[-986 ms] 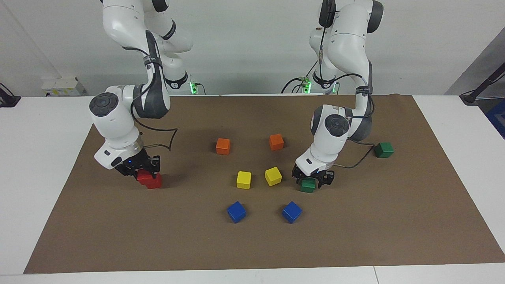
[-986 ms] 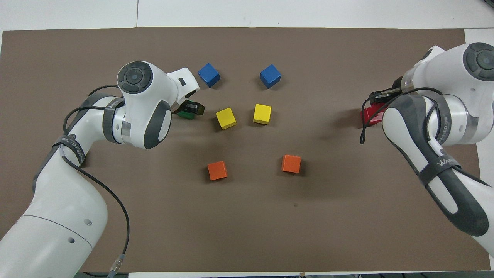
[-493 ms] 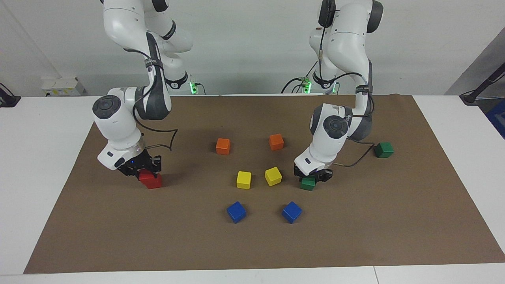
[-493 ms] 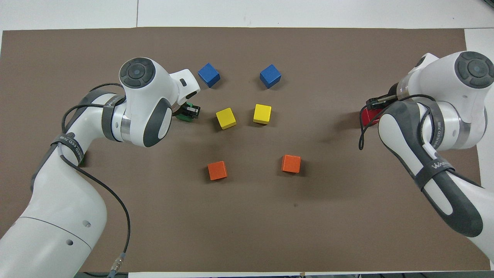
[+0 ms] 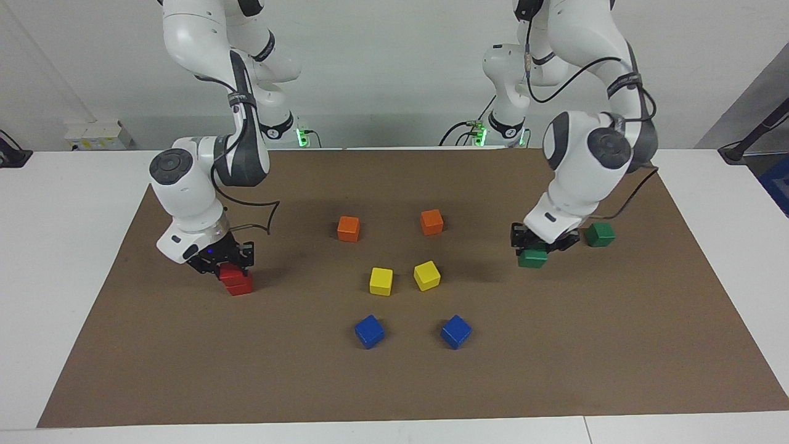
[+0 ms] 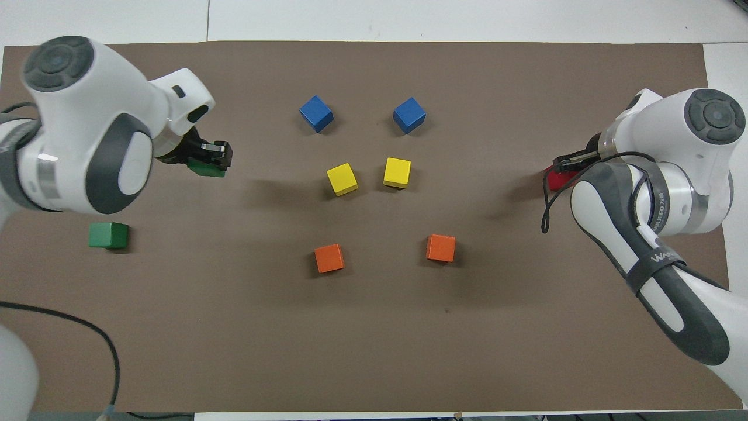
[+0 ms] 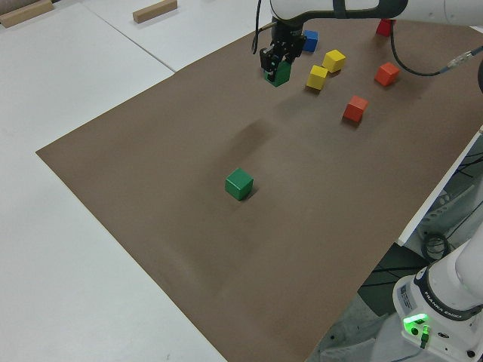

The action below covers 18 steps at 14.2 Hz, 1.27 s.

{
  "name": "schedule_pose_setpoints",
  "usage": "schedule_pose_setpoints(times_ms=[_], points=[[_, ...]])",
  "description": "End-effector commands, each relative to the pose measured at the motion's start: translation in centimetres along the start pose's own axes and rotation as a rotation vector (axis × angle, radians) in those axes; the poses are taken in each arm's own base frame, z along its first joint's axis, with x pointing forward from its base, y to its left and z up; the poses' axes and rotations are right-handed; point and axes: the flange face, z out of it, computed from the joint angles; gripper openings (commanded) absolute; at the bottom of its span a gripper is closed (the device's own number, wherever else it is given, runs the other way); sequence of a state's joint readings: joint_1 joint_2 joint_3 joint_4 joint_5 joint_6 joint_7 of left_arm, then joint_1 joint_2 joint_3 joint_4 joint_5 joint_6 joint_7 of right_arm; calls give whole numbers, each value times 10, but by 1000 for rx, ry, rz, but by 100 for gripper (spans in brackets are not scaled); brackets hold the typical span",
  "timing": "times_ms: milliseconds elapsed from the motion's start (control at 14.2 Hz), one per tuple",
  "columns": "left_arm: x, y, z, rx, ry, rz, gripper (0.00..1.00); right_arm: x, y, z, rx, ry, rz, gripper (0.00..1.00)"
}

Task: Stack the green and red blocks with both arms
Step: 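Stack red on red with the right gripper while the left gripper carries green, then lower the green block onto the other green block with the left gripper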

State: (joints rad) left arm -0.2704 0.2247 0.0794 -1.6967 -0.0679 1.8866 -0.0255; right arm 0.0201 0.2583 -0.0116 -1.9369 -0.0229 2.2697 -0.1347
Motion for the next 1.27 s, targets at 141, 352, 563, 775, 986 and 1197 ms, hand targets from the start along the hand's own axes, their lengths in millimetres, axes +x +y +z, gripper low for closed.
schedule_pose_setpoints(times_ms=[141, 352, 563, 775, 986, 1197], points=[[-57, -117, 2, -25, -33, 25, 0, -9, 3, -6, 2, 23, -25, 0], [-75, -180, 7, -32, -28, 40, 0, -9, 6, -6, 0, 33, -20, 0], [-102, -218, 30, -19, 25, 12, 0, -7, 5, -6, -3, 48, -21, 0], [-127, -226, 55, -2, 75, -31, 0, -7, 5, 0, -2, 44, -23, 0], [-132, -229, 61, 7, 97, -50, 0, -6, 3, 0, -2, 45, -25, 0], [-139, -228, 71, 19, 128, -77, 0, -6, 3, 0, -2, 45, -23, 0]])
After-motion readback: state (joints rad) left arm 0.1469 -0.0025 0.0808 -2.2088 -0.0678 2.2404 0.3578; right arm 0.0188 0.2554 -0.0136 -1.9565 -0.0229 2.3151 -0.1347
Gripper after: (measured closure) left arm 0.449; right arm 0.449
